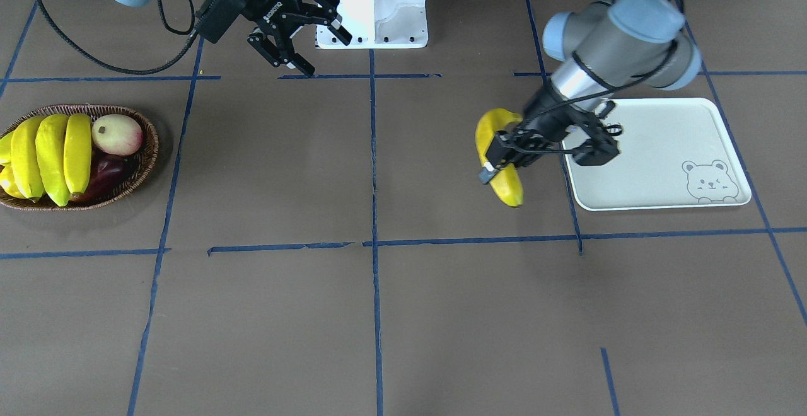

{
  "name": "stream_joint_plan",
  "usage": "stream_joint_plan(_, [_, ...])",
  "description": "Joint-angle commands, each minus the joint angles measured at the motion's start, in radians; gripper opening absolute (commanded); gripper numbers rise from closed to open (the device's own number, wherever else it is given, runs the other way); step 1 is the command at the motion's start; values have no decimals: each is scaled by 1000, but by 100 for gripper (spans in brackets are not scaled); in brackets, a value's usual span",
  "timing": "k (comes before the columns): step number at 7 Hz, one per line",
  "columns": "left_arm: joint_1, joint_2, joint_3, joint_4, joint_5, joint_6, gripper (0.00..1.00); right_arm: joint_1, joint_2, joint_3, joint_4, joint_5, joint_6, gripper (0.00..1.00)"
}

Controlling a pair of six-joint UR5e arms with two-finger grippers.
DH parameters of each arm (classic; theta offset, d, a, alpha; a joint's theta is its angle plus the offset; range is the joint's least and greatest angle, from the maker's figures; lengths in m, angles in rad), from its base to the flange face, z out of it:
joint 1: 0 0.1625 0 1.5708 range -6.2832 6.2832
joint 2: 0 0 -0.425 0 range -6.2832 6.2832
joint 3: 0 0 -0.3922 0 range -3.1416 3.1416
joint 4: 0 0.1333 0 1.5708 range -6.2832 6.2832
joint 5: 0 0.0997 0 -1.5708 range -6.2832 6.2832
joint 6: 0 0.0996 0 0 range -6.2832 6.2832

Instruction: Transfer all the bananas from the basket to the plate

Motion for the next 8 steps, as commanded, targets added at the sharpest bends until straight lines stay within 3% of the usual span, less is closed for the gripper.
stream_joint_plan(1, [-131, 314, -77, 7, -24, 330, 0, 162, -86, 7, -37, 127, -7, 100])
stream_joint_plan(3, [-149, 401, 10, 2, 2, 498, 0, 210, -137, -3, -41, 158, -81, 100])
stream_joint_plan(7, [-147, 400, 130, -7, 36, 566, 0, 226, -137, -9, -60, 158, -91, 100])
stream_joint_plan(8, [-146, 398, 153, -8, 41, 568, 26, 226, -139, -11, -61, 159, -91, 100])
